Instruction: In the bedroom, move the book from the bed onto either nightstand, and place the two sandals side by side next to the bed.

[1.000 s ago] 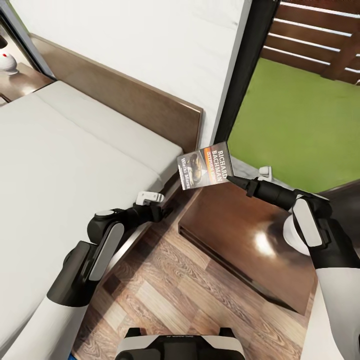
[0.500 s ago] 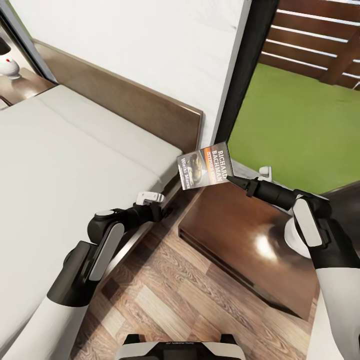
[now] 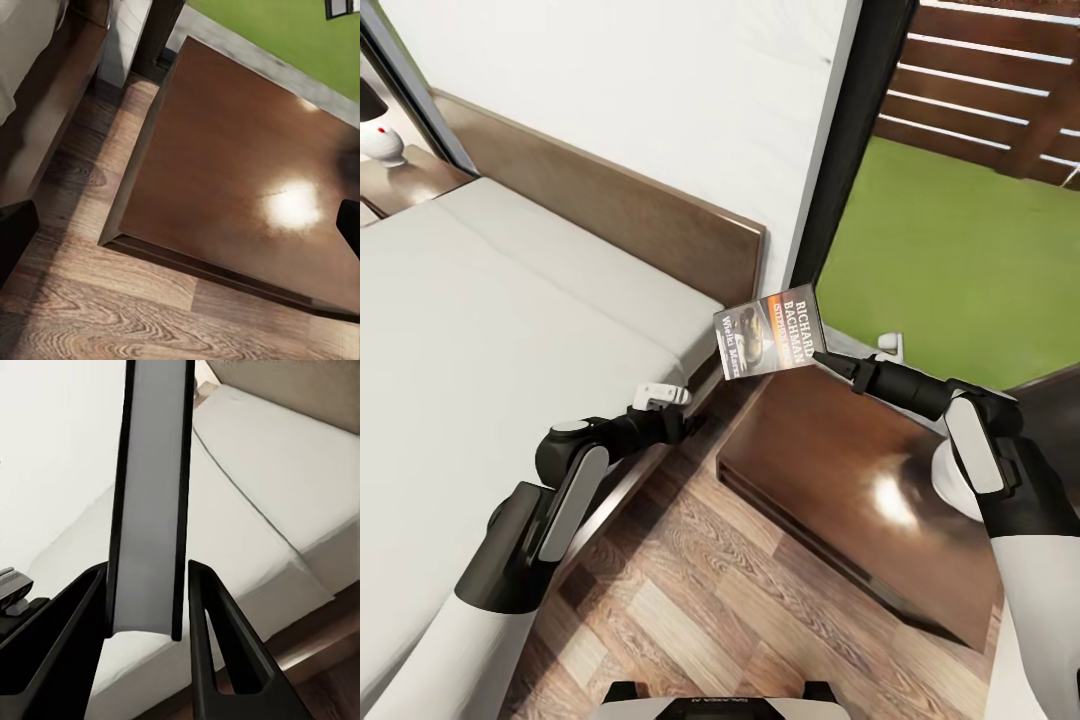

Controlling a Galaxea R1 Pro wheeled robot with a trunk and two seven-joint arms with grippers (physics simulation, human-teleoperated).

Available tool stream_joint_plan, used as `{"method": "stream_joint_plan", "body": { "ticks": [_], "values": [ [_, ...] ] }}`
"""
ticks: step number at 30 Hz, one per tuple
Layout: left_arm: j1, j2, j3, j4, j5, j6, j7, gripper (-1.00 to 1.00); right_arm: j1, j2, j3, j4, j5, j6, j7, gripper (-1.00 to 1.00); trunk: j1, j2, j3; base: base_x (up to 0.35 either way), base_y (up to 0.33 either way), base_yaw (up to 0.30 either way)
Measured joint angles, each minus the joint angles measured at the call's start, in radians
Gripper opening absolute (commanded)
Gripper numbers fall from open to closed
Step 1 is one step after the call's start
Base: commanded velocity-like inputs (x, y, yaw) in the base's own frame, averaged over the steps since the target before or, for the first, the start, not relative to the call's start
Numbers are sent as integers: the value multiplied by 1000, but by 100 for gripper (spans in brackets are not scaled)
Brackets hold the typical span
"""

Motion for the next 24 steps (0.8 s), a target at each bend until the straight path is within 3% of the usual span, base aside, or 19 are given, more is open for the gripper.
{"method": "stream_joint_plan", "body": {
  "ticks": [24],
  "values": [
    [0,-5,0,16,-2,0,0,100,0,0,0,0,0,-1,1,-100,92,-168,-36,0,0,0]
  ]
}}
